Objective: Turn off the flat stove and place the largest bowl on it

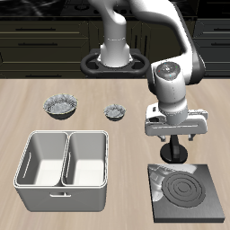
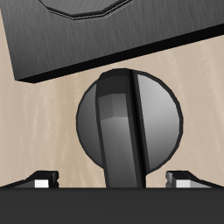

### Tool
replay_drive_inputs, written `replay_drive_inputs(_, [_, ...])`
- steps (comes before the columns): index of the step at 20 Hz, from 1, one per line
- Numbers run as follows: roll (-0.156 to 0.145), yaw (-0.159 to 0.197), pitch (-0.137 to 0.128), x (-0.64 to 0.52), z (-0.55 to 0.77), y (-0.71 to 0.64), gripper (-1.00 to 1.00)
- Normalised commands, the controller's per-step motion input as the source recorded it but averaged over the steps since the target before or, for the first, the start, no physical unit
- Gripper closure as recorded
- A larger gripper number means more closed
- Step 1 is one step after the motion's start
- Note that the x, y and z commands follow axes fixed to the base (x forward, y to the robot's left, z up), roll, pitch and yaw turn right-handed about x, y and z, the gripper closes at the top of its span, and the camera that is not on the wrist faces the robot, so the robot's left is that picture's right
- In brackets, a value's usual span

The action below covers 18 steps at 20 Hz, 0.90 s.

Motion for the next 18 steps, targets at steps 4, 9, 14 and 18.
replay_drive_inputs(4, [-0.001,0.009,-0.010,0.00,0.04,0.00,-1.00])
replay_drive_inputs(9, [-0.017,0.019,-0.023,-0.01,0.11,-0.01,-1.00])
replay_drive_inputs(14, [-0.039,0.074,-0.030,-0.04,0.15,-0.04,-1.00])
replay_drive_inputs(18, [-0.043,0.096,-0.033,-0.02,0.20,-0.08,-1.00])
